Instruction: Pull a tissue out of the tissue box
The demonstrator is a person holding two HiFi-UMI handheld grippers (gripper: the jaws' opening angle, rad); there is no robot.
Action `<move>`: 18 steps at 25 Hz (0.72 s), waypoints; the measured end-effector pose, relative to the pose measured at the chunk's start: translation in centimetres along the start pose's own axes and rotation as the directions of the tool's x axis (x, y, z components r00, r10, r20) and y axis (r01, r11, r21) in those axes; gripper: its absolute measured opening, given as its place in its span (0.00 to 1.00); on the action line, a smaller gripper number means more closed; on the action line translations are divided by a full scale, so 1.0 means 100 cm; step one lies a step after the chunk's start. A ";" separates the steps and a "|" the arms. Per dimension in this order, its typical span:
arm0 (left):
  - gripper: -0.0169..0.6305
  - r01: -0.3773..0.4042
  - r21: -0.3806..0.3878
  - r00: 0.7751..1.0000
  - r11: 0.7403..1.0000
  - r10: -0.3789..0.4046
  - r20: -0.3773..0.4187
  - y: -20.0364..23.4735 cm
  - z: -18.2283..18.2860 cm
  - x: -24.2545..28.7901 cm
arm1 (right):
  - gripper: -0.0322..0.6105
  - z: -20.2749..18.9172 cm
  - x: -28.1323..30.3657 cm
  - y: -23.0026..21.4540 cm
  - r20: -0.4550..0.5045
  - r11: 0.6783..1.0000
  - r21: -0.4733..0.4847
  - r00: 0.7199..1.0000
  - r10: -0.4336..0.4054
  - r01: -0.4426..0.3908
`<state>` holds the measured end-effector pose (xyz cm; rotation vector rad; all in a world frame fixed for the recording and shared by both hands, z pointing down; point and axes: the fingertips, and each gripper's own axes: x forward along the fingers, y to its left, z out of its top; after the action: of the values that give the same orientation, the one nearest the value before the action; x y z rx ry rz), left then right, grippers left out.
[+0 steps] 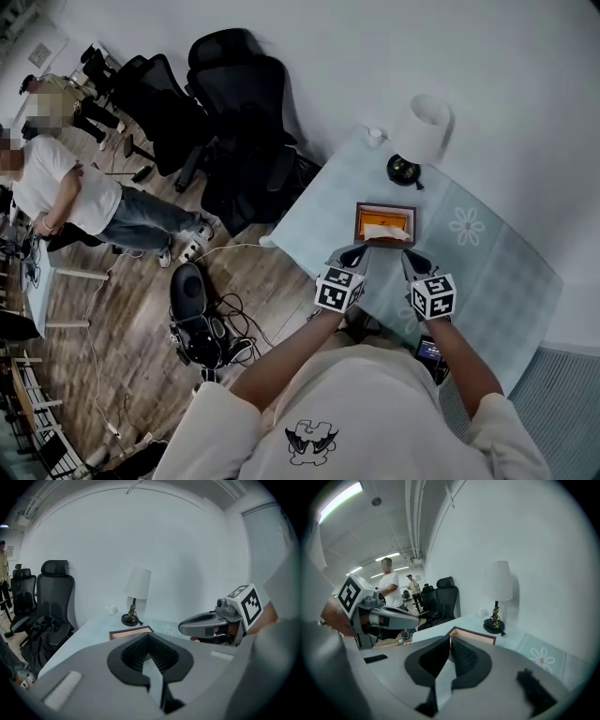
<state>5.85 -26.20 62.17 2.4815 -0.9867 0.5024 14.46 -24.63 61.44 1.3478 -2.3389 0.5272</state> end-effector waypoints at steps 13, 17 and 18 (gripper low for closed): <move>0.04 -0.024 -0.022 0.997 0.999 0.023 -0.078 0.022 -0.011 0.040 | 0.25 -0.018 0.061 -0.018 -0.158 0.992 -0.122 0.987 0.007 -0.026; 0.04 -0.046 -0.065 0.992 0.997 0.037 -0.122 0.031 -0.021 0.055 | 0.27 -0.031 0.076 -0.021 -0.215 0.986 -0.166 0.977 -0.008 -0.028; 0.04 -0.049 -0.072 0.991 0.996 0.039 -0.131 0.032 -0.023 0.058 | 0.27 -0.034 0.080 -0.021 -0.229 0.983 -0.183 0.973 -0.013 -0.030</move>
<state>7.12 -30.41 67.70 2.3338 -0.9920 0.6207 13.13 -29.70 68.66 1.1290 -2.1475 0.4296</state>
